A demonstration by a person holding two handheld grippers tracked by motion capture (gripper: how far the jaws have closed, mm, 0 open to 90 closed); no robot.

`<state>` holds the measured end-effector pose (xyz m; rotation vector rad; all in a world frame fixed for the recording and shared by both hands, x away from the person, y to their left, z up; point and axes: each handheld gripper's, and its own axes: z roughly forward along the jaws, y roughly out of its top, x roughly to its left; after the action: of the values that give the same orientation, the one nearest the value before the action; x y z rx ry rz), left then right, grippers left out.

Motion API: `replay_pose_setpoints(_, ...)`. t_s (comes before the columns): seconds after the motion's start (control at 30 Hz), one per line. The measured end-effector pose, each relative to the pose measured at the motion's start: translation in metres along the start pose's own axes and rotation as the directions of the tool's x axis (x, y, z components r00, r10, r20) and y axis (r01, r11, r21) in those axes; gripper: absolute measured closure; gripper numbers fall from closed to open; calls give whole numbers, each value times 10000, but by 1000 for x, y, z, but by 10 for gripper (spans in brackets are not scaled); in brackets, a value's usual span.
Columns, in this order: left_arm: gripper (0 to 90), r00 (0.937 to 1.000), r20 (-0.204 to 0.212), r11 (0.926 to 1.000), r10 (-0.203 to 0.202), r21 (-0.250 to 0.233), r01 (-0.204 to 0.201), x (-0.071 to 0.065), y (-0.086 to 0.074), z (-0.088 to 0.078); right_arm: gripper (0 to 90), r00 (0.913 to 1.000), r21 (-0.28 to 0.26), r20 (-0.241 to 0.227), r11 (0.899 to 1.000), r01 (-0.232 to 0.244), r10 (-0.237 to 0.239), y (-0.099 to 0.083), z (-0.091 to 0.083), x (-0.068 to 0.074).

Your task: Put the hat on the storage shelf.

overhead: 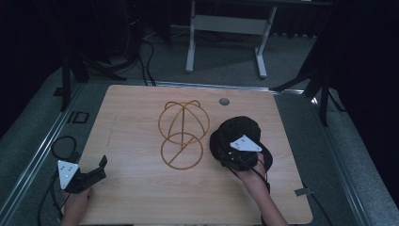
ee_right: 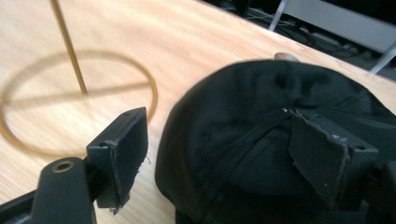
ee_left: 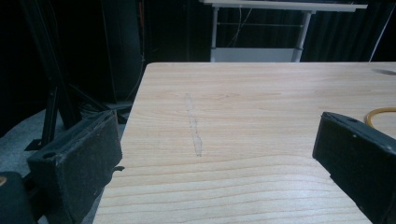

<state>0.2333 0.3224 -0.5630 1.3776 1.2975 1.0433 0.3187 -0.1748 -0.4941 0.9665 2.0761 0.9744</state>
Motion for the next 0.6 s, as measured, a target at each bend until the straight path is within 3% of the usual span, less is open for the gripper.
replay_pose_setpoints(0.1, 17, 10000, 10, 10000, -9, 7, 9, 0, 0, 0, 254, 9928, 270, 810, 9959, 868, -887, -2, 5, 9)
replay_pose_setpoints(0.23, 16, 10000, 47, 10000, -46, 16, 46, 1, 0, 0, 339, 9587, 1058, 1541, 9687, 2245, -2390, -7, 17, 20)
replay_pose_setpoints(0.3, 16, 10000, 68, 10000, -39, 15, 39, 0, 0, 0, 386, 9517, 1206, 1629, 9626, 2425, -2601, -10, 22, 21)
replay_pose_setpoints(0.4, 17, 10000, 67, 10000, -47, 19, 47, 1, 0, 0, 523, 9546, 1230, 1602, 9646, 2331, -2511, -10, 25, 20)
replay_pose_setpoints(0.43, 17, 10000, 72, 10000, -57, 23, 57, 1, 0, 0, 665, 9576, 1247, 1537, 9662, 2258, -2436, -9, 26, 18)
replay_pose_setpoints(0.47, 17, 9999, 72, 10000, -74, 12, 74, 1, 0, 0, 715, 9704, 1194, 1186, 9732, 1964, -2103, -9, 27, 16)
replay_pose_setpoints(0.57, 17, 9999, 85, 10000, -73, 18, 72, 1, 0, 0, 876, 9751, 1212, 1294, 9789, 1647, -1801, -10, 30, 11)
replay_pose_setpoints(0.6, 17, 9999, 82, 10000, -79, 23, 79, 1, 0, 0, 887, 9798, 1173, 1250, 9829, 1419, -1563, -9, 30, 8)
